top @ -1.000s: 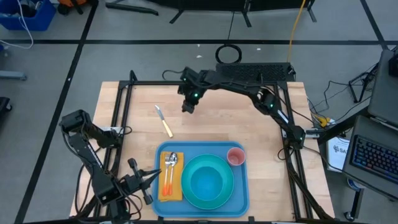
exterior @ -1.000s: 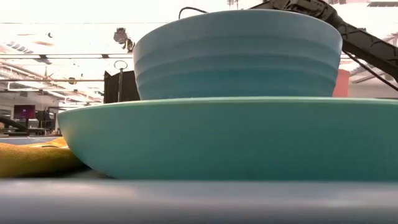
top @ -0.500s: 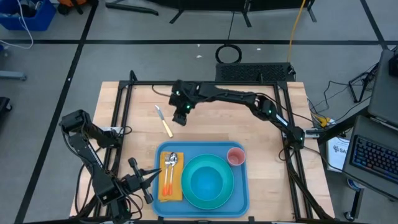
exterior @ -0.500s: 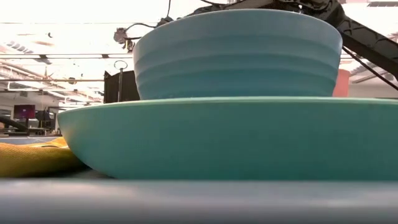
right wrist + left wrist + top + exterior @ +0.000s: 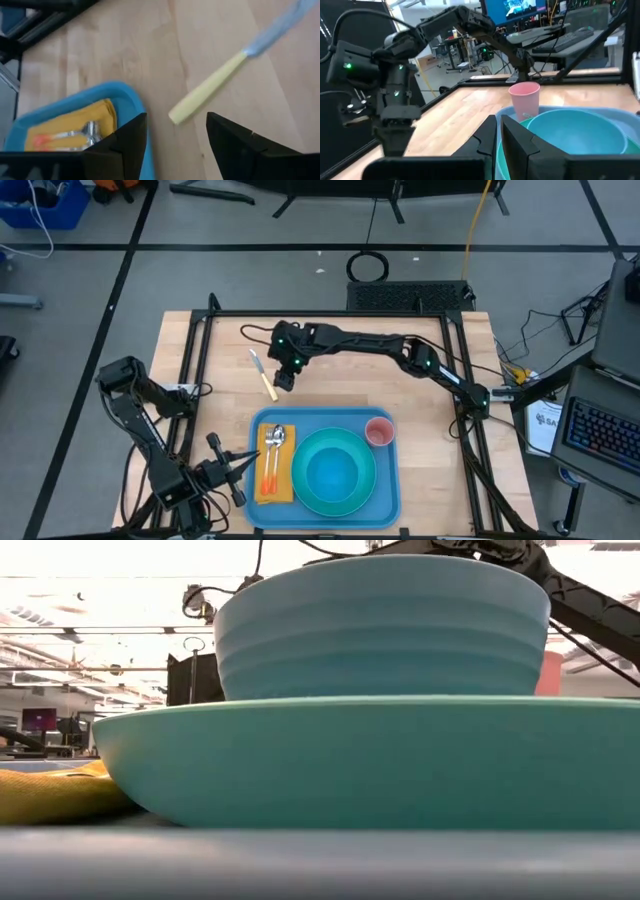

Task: Set up tray
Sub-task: Put the yellow knife on the yellow napkin to the right of the orange spoon

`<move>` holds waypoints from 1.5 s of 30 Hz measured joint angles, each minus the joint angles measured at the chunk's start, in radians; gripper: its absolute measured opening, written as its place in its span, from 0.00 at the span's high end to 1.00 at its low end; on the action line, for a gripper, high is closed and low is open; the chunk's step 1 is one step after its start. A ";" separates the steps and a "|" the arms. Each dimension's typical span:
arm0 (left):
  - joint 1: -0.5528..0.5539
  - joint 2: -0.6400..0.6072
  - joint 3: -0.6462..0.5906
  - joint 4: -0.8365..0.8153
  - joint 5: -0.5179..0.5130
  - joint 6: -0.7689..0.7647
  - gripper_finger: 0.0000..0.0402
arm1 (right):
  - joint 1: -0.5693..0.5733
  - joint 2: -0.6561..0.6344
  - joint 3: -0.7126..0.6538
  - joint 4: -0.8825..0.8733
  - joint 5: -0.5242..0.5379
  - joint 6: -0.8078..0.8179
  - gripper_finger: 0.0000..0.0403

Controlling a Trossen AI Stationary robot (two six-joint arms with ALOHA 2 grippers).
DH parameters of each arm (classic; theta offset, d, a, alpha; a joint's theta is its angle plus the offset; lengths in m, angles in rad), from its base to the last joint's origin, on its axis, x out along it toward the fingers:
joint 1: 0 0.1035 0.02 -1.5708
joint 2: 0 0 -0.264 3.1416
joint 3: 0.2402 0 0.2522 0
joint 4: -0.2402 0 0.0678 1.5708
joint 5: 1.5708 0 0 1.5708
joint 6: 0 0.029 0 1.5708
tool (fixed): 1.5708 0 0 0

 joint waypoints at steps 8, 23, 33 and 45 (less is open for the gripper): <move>-0.006 0.000 0.000 -0.033 -0.009 -0.022 0.92 | -0.002 0.040 0.001 0.047 0.005 0.036 0.52; -0.023 0.000 0.000 -0.062 0.009 -0.052 0.92 | 0.015 0.075 0.000 0.107 0.067 0.056 0.52; -0.024 0.000 -0.016 -0.057 0.013 -0.061 0.92 | 0.022 0.136 0.000 0.152 0.098 0.082 0.52; -0.023 0.000 -0.067 -0.054 -0.005 -0.129 0.92 | 0.057 0.133 0.001 0.186 0.219 0.004 0.52</move>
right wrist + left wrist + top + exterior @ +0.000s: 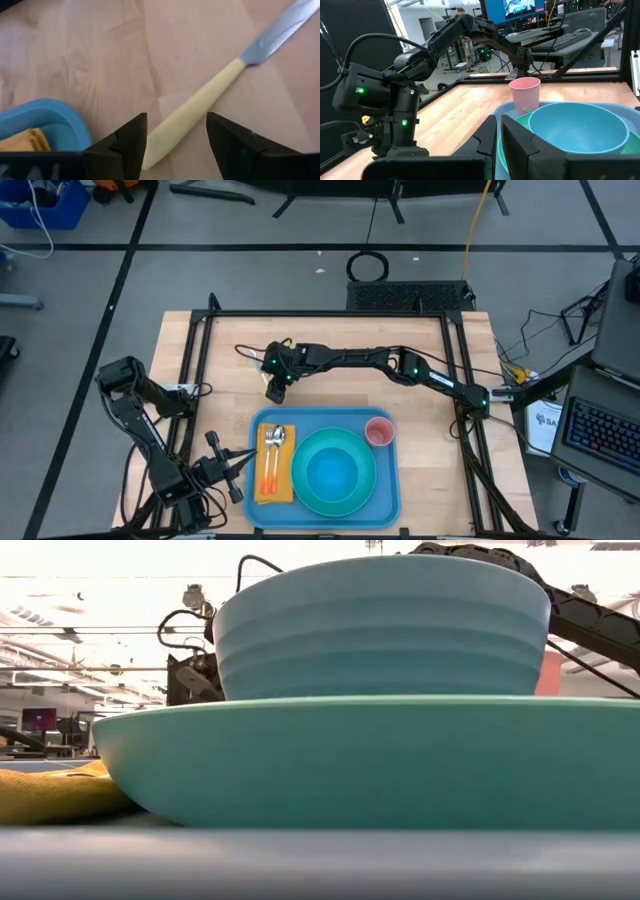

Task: Set up tray
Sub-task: Put the yellow knife on the yellow napkin to the right of the orange spoon

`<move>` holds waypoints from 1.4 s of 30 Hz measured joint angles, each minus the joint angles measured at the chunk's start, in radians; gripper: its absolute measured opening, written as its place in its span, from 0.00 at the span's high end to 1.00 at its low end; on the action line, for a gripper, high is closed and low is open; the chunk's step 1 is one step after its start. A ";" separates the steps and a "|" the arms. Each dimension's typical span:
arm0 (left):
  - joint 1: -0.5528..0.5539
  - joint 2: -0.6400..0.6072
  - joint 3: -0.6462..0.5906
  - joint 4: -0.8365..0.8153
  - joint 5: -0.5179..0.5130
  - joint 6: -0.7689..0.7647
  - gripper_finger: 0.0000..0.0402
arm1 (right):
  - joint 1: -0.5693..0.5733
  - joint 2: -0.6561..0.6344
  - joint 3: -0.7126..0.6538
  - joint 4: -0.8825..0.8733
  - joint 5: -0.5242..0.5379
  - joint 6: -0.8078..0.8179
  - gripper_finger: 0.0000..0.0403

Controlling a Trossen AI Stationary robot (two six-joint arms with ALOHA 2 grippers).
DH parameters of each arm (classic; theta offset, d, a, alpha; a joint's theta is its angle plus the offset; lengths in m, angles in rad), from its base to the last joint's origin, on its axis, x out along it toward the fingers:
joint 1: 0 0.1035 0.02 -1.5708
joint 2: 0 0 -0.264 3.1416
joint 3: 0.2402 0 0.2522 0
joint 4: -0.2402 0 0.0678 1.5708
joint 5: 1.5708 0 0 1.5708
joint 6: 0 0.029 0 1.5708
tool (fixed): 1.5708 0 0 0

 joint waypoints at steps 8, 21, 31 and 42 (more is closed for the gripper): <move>0.001 0.000 0.000 0.000 -0.004 0.001 0.92 | 0.000 0.016 0.000 0.001 -0.007 0.022 0.52; 0.001 0.000 -0.001 0.000 0.000 0.005 0.92 | 0.005 0.055 0.004 0.024 0.011 0.001 0.52; 0.001 0.000 -0.001 0.000 0.001 0.006 0.92 | 0.047 0.056 0.004 -0.015 0.159 -0.143 0.53; 0.001 0.000 -0.001 0.000 0.002 0.005 0.92 | 0.041 0.056 0.002 0.005 0.154 -0.143 0.75</move>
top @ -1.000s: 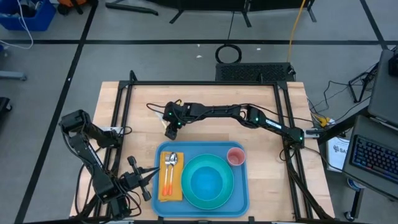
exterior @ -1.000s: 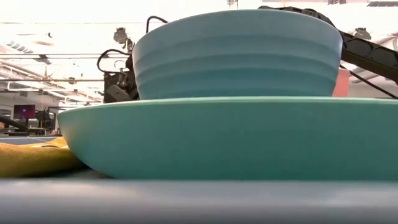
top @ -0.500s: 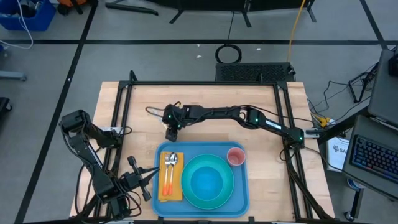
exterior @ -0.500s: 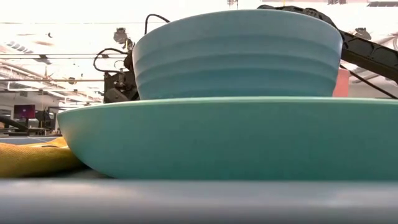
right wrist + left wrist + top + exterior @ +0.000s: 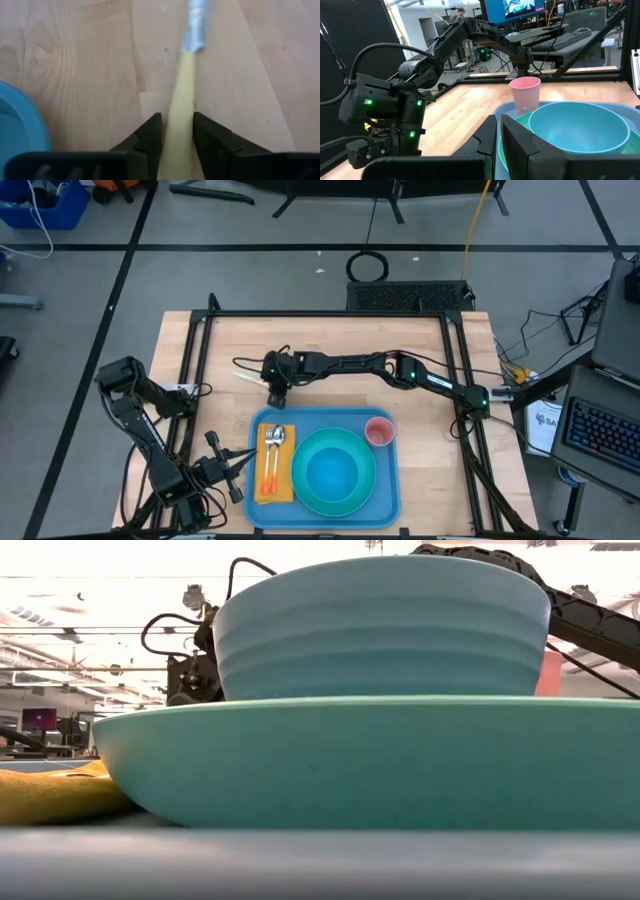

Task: Set up tray
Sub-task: Put the yellow knife on the yellow napkin to the right of the orange spoon

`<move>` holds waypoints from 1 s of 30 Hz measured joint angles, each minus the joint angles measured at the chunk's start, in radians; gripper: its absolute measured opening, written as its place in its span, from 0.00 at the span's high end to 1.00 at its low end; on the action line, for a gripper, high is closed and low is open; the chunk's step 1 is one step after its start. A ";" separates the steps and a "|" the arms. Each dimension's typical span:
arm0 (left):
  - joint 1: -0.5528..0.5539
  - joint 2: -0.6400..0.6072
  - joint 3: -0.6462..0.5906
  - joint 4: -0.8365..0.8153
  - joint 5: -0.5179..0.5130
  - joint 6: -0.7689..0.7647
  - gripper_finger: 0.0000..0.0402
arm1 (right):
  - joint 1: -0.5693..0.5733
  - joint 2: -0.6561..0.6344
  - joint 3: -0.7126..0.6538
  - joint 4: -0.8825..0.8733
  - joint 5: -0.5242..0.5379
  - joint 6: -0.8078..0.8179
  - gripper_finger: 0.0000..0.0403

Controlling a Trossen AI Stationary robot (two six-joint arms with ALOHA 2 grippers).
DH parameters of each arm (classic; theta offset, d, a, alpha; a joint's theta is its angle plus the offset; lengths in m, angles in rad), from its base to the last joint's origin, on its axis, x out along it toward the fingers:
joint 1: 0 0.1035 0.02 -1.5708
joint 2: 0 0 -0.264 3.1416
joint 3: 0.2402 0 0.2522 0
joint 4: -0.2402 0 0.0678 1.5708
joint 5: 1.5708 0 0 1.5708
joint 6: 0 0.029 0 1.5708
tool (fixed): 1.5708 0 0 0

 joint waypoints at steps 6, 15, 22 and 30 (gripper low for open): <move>0.000 0.000 0.000 0.000 0.004 0.000 0.92 | -0.006 0.000 0.000 0.011 -0.034 -0.012 0.85; 0.000 0.000 0.000 0.001 0.011 0.000 0.92 | -0.008 0.002 -0.002 0.050 -0.060 0.008 0.85; 0.000 0.000 0.000 0.001 0.018 0.000 0.92 | -0.005 -0.020 -0.005 0.057 -0.062 0.015 0.85; 0.000 0.000 0.000 0.002 0.035 0.000 0.92 | -0.002 -0.043 -0.004 0.066 -0.062 0.016 0.85</move>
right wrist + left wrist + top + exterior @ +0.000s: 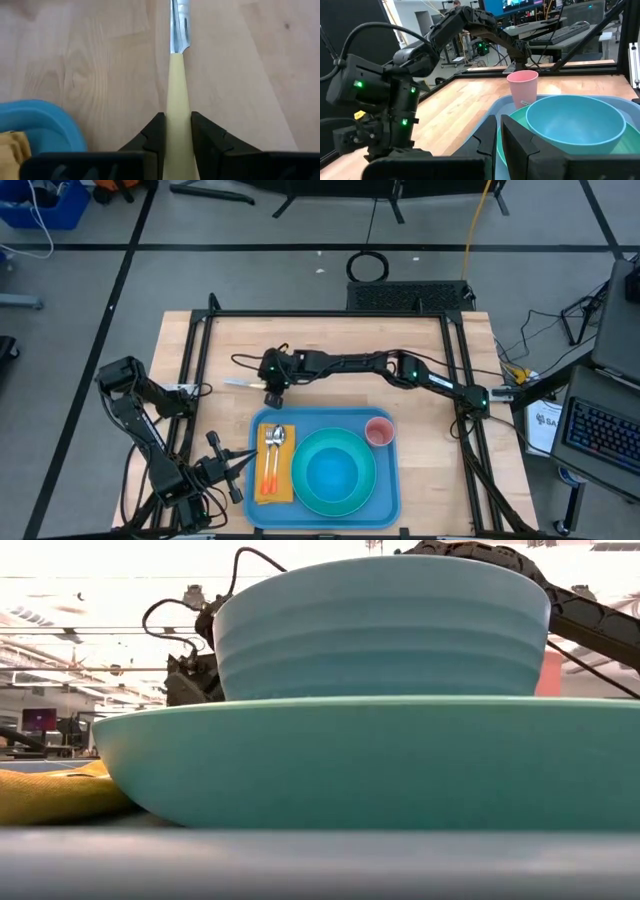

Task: Set up tray
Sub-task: Put the yellow knife on the yellow napkin to the right of the orange spoon

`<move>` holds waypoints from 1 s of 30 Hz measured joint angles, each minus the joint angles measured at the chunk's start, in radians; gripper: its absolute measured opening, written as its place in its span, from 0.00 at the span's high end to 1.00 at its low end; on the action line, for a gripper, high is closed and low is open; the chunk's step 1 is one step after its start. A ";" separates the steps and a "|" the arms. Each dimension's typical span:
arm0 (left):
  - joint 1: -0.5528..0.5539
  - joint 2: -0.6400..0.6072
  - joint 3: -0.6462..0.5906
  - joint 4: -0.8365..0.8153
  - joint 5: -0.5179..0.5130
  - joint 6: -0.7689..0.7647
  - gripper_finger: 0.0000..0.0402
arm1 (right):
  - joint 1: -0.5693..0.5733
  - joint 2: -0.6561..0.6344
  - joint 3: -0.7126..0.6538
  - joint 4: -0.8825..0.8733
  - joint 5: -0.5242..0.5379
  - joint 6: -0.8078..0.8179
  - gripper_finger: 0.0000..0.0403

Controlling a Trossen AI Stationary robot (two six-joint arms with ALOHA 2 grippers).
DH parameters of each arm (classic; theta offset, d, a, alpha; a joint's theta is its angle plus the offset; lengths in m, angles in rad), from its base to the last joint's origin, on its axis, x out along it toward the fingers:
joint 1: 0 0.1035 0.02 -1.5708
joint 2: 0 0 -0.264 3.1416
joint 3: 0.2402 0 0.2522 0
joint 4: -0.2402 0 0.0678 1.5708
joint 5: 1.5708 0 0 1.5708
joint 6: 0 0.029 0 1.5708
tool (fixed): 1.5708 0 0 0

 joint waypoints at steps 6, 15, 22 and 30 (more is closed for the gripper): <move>0.000 0.000 0.000 0.001 0.001 -0.002 0.92 | 0.001 -0.019 0.000 0.009 0.003 0.000 0.85; 0.000 0.000 0.000 0.001 0.019 -0.004 0.92 | 0.000 -0.084 0.002 0.001 0.006 -0.013 0.85; 0.000 0.000 -0.001 0.002 0.026 -0.005 0.92 | 0.000 -0.137 0.002 0.002 0.006 -0.032 0.85; 0.000 0.000 -0.001 0.002 0.027 -0.018 0.92 | 0.002 -0.199 0.003 -0.048 0.003 -0.066 0.85</move>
